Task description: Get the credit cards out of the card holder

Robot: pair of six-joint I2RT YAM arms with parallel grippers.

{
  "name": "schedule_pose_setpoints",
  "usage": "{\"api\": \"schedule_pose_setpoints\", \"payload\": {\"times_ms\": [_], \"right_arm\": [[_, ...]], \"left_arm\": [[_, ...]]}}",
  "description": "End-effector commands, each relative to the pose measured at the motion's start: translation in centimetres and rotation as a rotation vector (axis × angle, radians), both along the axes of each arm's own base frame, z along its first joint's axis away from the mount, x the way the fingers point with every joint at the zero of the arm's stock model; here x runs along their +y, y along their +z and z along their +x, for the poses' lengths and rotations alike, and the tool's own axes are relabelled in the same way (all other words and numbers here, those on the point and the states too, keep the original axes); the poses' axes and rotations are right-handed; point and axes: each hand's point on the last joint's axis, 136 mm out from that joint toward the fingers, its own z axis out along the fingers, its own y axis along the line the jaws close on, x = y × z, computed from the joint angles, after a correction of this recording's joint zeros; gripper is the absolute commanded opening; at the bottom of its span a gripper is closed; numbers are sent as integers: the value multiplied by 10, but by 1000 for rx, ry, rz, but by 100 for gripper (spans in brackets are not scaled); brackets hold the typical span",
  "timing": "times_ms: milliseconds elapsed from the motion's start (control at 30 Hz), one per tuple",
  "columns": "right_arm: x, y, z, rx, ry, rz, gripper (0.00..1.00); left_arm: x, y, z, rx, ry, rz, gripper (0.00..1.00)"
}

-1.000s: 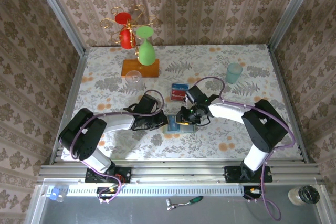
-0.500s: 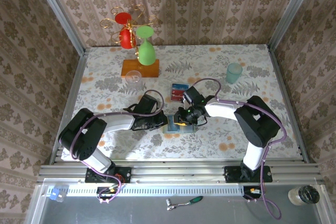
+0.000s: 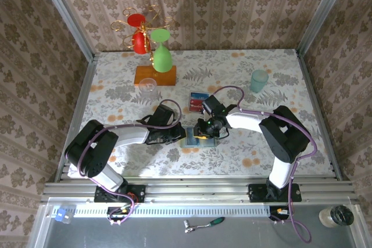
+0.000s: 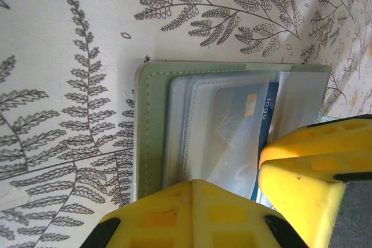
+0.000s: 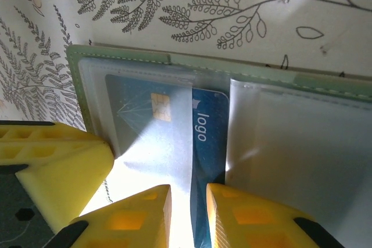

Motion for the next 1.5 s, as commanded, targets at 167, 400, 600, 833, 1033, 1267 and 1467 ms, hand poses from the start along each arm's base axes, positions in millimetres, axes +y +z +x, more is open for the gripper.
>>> {"api": "schedule_pose_setpoints", "payload": {"times_ms": [167, 400, 600, 833, 1033, 1267, 1467], "right_arm": [[-10, 4, -3, -8, 7, -76, 24], [-7, 14, -1, -31, 13, -48, 24], [-6, 23, 0, -53, 7, -29, 24], [-7, 23, 1, -58, 1, -28, 24], [-9, 19, 1, -48, -4, -31, 25], [-9, 19, 1, -50, -4, -29, 25], [-9, 15, 2, -41, -5, -30, 26]], "left_arm": [[9, -7, -8, 28, -3, 34, 7], [5, 11, -1, -7, -6, 22, 7], [-2, 26, 3, -32, -24, 8, 6], [-12, 24, 2, -23, -52, 5, 0], [-11, 11, -1, -2, -55, 28, 0], [-7, -1, -5, 22, -55, 45, 0], [-6, -5, -7, 32, -53, 52, 0]]}}
